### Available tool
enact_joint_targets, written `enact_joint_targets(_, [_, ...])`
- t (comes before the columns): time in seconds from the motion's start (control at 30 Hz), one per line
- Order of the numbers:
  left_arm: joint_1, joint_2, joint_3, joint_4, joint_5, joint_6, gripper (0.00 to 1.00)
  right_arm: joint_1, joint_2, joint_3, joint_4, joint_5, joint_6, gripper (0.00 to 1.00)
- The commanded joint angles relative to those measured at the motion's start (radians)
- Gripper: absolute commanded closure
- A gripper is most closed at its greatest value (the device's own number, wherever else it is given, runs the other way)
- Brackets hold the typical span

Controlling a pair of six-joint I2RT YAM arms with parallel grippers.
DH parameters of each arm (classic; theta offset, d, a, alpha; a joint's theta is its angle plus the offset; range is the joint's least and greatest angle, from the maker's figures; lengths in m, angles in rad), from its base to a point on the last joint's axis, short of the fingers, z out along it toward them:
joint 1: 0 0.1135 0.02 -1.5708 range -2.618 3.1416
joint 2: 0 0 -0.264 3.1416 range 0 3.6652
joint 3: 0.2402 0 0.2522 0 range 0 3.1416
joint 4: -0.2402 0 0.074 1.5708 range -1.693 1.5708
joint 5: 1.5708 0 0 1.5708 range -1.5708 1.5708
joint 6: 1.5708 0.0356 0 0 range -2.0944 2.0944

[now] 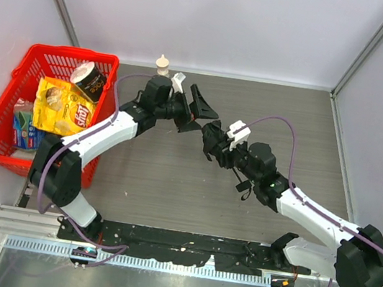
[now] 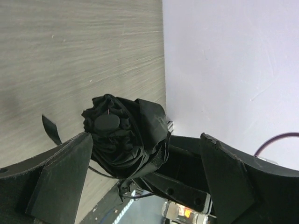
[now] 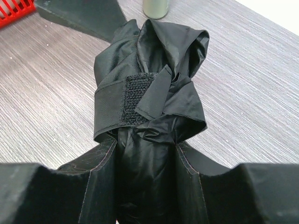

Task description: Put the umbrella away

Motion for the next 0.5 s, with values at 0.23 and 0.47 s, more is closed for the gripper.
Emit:
enact_joint_targets(0.23, [-0.092, -0.024, 0.156, -0.432, -0.303, -0.097, 0.00, 0.001, -0.023, 0.102, -0.026, 0.024, -0.109, 0.99])
enact_joint_targets(0.47, [-0.132, 0.002, 0.185, -0.494, -0.303, -0.183, 0.00, 0.001, -0.021, 0.116, -0.038, 0.032, -0.136, 0.99])
